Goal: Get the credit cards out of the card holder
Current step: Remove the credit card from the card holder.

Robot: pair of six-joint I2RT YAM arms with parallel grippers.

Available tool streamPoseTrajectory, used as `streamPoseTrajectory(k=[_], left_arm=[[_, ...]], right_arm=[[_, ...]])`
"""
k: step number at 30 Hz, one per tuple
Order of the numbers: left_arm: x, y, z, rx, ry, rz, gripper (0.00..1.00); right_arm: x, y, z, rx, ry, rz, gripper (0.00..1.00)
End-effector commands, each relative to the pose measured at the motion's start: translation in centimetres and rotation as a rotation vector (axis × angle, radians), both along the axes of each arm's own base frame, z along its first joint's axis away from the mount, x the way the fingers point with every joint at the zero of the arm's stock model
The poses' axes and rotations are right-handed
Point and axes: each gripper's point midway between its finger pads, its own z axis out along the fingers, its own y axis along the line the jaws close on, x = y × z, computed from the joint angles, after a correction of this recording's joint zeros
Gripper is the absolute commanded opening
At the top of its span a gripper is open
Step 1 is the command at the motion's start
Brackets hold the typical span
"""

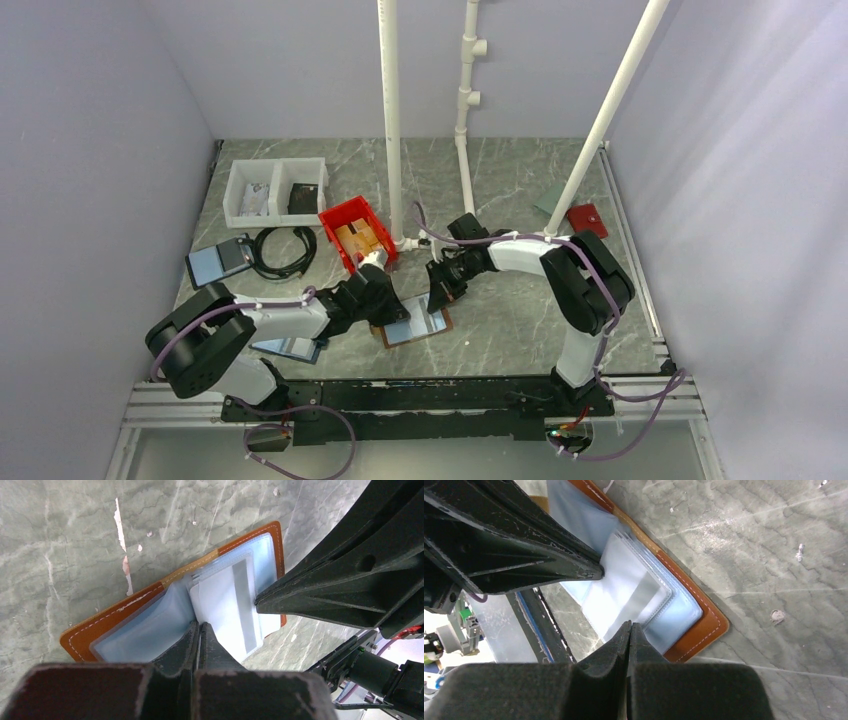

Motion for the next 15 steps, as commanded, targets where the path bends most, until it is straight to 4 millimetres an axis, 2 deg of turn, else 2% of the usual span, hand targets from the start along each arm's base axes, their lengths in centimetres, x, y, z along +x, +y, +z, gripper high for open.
streamPoseTrajectory(k=[1, 7, 11, 15], left_arm=[[-0.7, 0.2, -1.2, 0.035, 0.034, -0.001, 0.0], [-0.7, 1.2, -2.1, 0.065, 0.039, 0.036, 0.0], [-0.8, 1.7, -2.3, 0.065, 0.04, 0.056, 0.0], [-0.8, 1.7, -2.2, 0.011, 0.037, 0.072, 0.0]], right_arm=[[1.1, 1.1, 1.7, 0.07, -0.022, 0.0, 0.0], [1.9, 0.7, 1.9, 0.062, -0.041, -0.022, 0.02], [2.5, 0.2, 1.3, 0.018, -0.063, -0.043, 0.03], [2.7, -0.1, 1.2, 0.015, -0.057, -0.056, 0.07]])
